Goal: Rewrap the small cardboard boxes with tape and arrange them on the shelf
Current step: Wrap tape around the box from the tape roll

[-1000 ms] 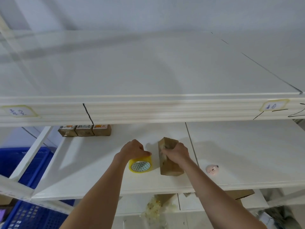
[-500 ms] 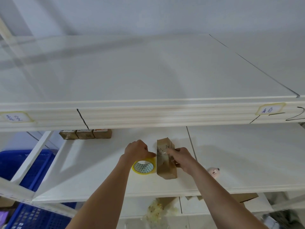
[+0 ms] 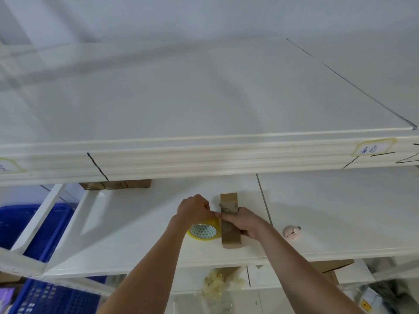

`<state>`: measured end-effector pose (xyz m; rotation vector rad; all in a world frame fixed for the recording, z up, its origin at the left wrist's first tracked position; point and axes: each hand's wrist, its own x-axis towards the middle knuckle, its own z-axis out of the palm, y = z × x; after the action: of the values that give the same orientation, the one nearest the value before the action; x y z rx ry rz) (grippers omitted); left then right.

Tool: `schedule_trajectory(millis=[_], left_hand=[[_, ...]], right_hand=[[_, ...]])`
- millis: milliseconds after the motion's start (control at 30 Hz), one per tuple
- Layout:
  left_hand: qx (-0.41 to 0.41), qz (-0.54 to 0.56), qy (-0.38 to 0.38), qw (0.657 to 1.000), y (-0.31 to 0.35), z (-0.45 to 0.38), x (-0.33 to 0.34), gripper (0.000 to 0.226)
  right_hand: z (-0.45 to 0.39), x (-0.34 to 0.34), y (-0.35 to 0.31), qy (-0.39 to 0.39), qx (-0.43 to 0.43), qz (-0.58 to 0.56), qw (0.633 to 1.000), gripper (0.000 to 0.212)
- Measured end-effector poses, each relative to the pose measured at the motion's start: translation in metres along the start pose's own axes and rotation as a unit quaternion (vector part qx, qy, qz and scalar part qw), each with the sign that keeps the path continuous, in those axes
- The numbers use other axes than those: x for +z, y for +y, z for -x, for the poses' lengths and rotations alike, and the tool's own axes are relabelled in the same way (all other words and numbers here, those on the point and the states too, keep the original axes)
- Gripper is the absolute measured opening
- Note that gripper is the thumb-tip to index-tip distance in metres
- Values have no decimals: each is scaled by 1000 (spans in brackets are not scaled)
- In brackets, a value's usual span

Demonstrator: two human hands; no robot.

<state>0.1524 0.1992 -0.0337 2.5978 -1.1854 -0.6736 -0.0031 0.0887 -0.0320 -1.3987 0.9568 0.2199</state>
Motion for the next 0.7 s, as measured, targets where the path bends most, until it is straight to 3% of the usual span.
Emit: schedule_trajectory(millis=[33, 100, 267, 333, 433, 567, 700], left_hand=[[-1, -8, 0, 1000, 2, 0, 0, 35], [-15, -6, 2, 1000, 0, -1, 1, 40], [-20, 2, -1, 1000, 1, 0, 0, 42], [-18, 6, 2, 1000, 2, 1, -1, 41], [-14, 57, -6, 998, -3, -1, -2, 43], [0, 256, -57, 965, -22, 2, -18, 39], [3, 260, -74, 963, -27, 3, -29, 23]], right_hand=[[-3, 1, -1, 20, -3, 37, 999, 78], [0, 4, -8, 34, -9, 104, 994, 66], [8, 8, -16, 60, -5, 129, 990, 41], [5, 10, -17, 76, -4, 130, 989, 40], [-2, 8, -18, 99, 7, 79, 992, 38], [-1, -5, -16, 74, 11, 13, 997, 38], [2, -15, -14, 44, 9, -26, 999, 36]])
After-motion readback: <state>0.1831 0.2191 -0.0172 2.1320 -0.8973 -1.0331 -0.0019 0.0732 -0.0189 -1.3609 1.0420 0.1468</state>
